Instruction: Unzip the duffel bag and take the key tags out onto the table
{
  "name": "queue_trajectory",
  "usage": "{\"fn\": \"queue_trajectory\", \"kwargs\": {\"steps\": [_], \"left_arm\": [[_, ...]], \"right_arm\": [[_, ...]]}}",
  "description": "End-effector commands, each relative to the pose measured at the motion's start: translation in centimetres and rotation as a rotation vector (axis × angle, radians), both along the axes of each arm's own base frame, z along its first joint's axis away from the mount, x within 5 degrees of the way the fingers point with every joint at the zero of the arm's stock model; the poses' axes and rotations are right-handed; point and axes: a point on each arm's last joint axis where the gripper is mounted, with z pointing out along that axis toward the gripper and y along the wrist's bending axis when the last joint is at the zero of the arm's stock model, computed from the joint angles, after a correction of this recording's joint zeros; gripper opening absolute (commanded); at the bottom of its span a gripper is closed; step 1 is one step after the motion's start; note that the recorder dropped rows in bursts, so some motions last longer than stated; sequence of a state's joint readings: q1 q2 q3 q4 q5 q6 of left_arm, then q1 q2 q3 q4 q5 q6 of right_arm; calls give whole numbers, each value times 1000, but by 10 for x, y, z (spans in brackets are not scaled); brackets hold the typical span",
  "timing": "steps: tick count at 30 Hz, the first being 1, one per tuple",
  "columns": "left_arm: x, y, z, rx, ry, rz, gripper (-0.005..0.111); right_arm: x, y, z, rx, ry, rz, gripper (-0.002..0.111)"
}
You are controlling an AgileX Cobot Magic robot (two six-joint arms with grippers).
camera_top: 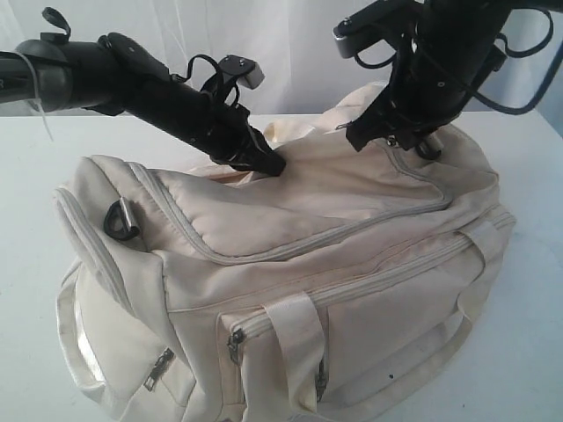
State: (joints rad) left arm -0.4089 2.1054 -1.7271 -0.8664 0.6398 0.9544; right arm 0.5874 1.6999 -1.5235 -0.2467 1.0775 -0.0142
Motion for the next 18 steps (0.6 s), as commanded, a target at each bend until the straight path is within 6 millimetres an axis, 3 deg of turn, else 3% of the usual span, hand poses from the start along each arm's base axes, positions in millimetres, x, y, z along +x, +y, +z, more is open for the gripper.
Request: {"fn": "queue_trajectory", "kwargs": {"steps": [1,8,18], "left_arm": [[3,8,2,-1,26,8,0],[7,11,21,-32,38,-6,0],[-10,10,25,-20,132,-176,1]], "right_arm": [[-8,-13,-6,-30,17,-31,0],[-18,-19,-15,-17,3,-26,0],[-5,-17,-3,35,-199,-29,0]]}}
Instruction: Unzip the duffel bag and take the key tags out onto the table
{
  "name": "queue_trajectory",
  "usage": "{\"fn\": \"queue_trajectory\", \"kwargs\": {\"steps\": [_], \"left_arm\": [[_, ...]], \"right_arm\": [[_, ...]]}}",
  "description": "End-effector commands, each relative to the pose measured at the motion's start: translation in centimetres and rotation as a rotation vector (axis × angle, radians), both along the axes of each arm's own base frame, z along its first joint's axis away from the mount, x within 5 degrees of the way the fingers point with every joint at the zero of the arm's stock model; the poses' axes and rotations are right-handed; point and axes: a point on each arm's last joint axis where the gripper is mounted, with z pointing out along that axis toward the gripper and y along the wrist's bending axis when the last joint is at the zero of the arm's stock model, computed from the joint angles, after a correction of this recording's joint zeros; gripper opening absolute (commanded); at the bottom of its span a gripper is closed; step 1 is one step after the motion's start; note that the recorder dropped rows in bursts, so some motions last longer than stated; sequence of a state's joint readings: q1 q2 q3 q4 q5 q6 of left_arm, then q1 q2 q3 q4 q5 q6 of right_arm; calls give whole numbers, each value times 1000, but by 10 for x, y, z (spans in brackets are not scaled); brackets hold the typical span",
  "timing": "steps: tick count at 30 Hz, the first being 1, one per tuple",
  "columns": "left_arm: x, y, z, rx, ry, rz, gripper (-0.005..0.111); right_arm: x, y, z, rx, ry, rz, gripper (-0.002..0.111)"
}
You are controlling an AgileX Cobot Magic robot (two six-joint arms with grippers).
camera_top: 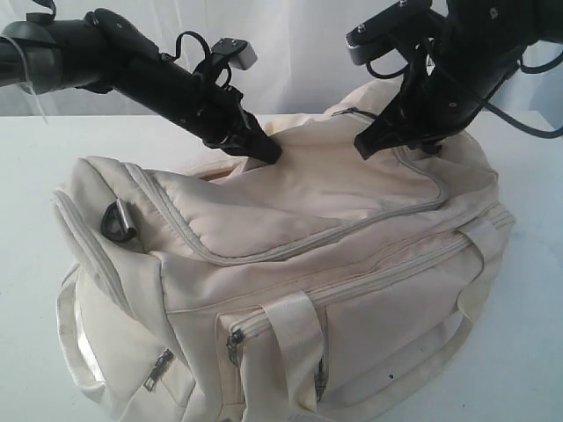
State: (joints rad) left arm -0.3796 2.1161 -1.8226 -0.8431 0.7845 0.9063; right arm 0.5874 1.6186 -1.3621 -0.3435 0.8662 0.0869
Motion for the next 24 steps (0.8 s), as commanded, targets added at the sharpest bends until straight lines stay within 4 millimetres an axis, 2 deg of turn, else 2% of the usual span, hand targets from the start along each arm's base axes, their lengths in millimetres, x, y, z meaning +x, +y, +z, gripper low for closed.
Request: {"fn": "queue_trajectory", "kwargs": {"steps": [1,3,8,11,19,21,24], "left_arm": [[-15,3,5,-1,92,-137,3],[-19,3,5,1,113,-170,12],[-24,3,10,0,129,-235,49],[-23,2,21,-9,98,-248,60],[3,-2,52,-79,-123,-69,66],[7,-4,55,-108,-161,-29,66],[6,-12,53,-102,-225,-63,66]], "right_arm": [[4,-6,5,-6,-60,-14,0],[4,-5,6,1,-69,-10,0],[4,-5,6,15,-72,-23,0],[4,-5,6,15,-72,-23,0],[4,-5,6,16,-64,-26,0],[4,-5,6,15,-63,-27,0],[4,-5,6,15,-63,-27,0]]}}
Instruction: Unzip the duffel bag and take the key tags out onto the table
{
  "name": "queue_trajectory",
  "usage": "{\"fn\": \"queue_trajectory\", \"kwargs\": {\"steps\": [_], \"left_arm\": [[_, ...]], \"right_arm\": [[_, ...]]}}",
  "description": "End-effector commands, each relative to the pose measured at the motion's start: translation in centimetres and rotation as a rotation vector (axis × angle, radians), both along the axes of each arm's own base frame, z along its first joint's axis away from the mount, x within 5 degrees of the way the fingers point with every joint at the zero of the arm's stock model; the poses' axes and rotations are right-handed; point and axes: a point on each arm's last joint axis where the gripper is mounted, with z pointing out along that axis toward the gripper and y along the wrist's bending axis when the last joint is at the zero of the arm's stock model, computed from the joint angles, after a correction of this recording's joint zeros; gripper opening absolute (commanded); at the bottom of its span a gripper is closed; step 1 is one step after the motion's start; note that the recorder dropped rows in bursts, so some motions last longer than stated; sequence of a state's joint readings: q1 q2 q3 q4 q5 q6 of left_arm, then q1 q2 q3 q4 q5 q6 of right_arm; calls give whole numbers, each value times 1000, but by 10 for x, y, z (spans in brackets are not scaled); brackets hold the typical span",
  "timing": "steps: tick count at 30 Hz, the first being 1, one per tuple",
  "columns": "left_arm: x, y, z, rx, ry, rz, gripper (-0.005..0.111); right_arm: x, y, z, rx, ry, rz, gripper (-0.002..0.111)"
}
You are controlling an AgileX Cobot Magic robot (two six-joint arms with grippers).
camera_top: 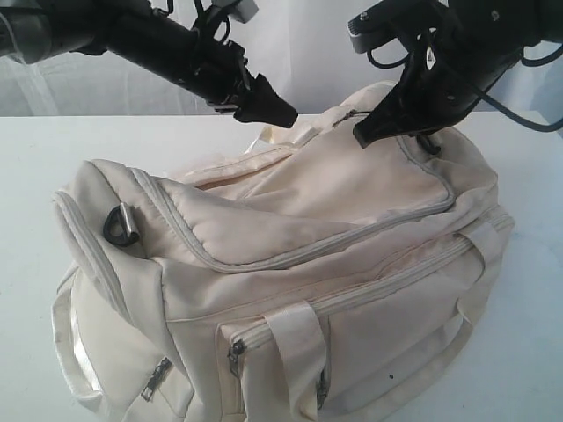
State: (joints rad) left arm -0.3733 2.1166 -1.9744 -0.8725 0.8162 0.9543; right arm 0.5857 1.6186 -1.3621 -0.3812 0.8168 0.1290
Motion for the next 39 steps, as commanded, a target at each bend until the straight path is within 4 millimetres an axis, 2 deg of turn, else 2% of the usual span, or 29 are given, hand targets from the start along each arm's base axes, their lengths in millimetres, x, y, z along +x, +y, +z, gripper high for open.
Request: {"fn": "queue_trajectory", "kwargs": {"steps": [1,8,14,22,29,32,39], "left_arm": [[-4,-14,4,-24,-90,-44,66],[-14,-47,-10,-17,-137,-115,66],[-16,-65,-8,-23,-229,-78,66],[-21,-73,-9,-29,-240,-90,66],[-18,-76,-27,-4,-198,-113,65],[-16,-76,-27,-6,-204,-89,55],[-10,-76,-23,-50,-203,-3,10]], "right_arm": [[0,-6,3,-7,-9,-15,0],[-1,-6,2,-10,0,-19,0],[-1,-7,2,-13,3,-21,0],[-1,-7,2,-13,3,-21,0],[-1,-7,2,-14,4,-22,0],[-1,-7,2,-14,4,-22,0],[-1,-7,2,-15,6,-22,0]]}}
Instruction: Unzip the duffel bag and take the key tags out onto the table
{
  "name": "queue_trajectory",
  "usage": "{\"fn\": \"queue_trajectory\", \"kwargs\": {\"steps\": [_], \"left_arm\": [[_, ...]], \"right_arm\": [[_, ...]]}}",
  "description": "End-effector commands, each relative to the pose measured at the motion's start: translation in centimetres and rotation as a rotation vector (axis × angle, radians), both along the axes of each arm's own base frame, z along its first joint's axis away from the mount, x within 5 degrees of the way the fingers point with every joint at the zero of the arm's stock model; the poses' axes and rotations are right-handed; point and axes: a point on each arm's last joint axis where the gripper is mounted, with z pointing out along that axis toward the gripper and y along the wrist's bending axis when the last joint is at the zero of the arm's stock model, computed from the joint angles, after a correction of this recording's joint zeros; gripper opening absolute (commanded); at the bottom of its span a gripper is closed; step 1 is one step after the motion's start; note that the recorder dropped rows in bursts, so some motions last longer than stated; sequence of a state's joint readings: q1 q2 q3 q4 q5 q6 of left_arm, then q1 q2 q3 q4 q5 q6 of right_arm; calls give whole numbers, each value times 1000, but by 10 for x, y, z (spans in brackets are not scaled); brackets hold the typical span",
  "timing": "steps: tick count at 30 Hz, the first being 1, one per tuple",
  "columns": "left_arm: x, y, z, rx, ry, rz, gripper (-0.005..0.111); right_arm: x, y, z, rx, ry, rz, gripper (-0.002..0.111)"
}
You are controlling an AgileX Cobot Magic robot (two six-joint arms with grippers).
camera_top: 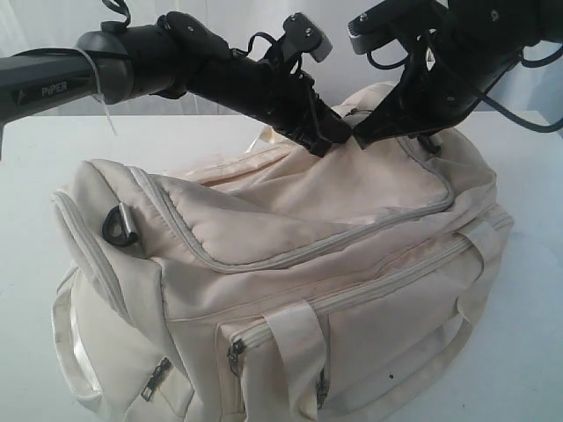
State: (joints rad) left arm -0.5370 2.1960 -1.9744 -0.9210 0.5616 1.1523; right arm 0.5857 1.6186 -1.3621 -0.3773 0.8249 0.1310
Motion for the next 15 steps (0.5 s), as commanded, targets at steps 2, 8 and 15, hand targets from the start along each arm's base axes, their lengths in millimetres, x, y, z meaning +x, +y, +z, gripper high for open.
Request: {"fn": "queue_trajectory", "kwargs": {"steps": [2,8,15], "left_arm": [[2,-3,8,-64,8,62,0],[6,-2,10,-95,21,117,0],[12,3,11,-102,12,153,0]], "right_arm": [[-1,-7,2,-18,3,-21,0],[-6,-13,-10,-63,65,-61,0],[-24,-27,-11,-84,78,-101,0]]}}
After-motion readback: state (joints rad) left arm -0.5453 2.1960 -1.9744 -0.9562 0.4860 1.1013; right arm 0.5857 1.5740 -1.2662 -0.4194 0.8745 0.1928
